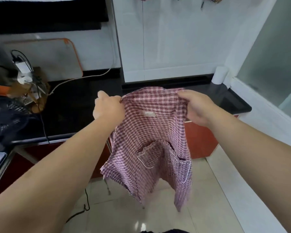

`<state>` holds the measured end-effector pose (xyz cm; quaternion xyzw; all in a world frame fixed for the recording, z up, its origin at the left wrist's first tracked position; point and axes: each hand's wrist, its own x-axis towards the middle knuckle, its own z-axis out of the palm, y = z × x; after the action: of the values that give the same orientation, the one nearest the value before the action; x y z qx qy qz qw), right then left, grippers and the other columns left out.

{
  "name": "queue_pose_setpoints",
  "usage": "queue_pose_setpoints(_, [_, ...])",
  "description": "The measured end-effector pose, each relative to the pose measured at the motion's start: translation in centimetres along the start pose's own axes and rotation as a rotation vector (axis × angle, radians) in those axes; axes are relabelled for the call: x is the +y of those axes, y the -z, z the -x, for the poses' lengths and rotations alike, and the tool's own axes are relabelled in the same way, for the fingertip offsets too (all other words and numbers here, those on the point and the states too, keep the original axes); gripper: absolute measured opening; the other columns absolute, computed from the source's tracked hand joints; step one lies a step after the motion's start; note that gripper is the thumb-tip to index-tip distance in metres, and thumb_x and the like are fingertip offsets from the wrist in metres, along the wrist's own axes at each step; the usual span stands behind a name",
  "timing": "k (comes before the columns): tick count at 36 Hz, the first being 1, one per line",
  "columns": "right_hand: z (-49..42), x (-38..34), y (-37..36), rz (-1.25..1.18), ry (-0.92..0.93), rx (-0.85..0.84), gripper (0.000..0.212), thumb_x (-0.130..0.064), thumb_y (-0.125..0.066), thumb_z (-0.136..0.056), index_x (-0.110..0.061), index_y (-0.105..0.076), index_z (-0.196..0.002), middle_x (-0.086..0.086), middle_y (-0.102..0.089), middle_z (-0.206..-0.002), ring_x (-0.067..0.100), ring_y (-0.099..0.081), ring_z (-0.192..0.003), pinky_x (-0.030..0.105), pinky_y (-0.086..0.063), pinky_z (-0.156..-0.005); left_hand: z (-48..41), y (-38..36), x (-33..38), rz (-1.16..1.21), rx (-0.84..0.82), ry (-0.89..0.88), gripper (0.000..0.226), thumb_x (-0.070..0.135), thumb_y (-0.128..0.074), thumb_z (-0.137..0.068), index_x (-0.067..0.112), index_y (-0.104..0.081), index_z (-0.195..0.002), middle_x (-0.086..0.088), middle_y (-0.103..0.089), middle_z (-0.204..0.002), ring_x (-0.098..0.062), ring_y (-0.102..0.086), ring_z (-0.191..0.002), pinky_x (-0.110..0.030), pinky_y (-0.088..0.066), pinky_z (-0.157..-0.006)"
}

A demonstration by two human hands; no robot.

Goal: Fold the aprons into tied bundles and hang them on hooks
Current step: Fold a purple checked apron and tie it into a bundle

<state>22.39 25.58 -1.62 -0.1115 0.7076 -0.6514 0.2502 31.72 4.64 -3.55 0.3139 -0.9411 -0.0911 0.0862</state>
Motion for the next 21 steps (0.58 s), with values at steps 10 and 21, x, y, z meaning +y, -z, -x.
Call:
queue_pose_setpoints(10, [0.9, -1.0, -2.9, 0.566, -0.182, -0.405, 0.025, -0.007, -0.046, -0.085, -0.006, -0.057, -0.063, 0.010, -0.059, -0.064, 0.025, -0.054, -0.058, 0.042, -0.050, -0.085, 0.7, 0.9, 1.3, 1.015, -0.287, -0.112, 0.043, 0.010, -0.039, -0.101, 0.029, -0.070, -0.078, -0.015, -0.060, -0.081, -0.028, -0.053, -0.074, -0.041, -0.048, -0.073])
queue_pose_setpoints(21, [-1.2, -1.8, -3.9, 0.685, 0.168, -0.335, 0.090, -0.014, -0.070, -0.081, -0.039, -0.016, -0.149, -0.003, -0.024, -0.156, 0.018, -0.031, -0.139, 0.029, -0.033, -0.101, 2.7, 4.2, 1.5, 1.391, -0.667, -0.059, 0.023, 0.012, -0.042, -0.059, 0.007, -0.062, -0.047, -0.006, -0.059, -0.062, -0.019, -0.055, -0.063, -0.032, -0.047, -0.071])
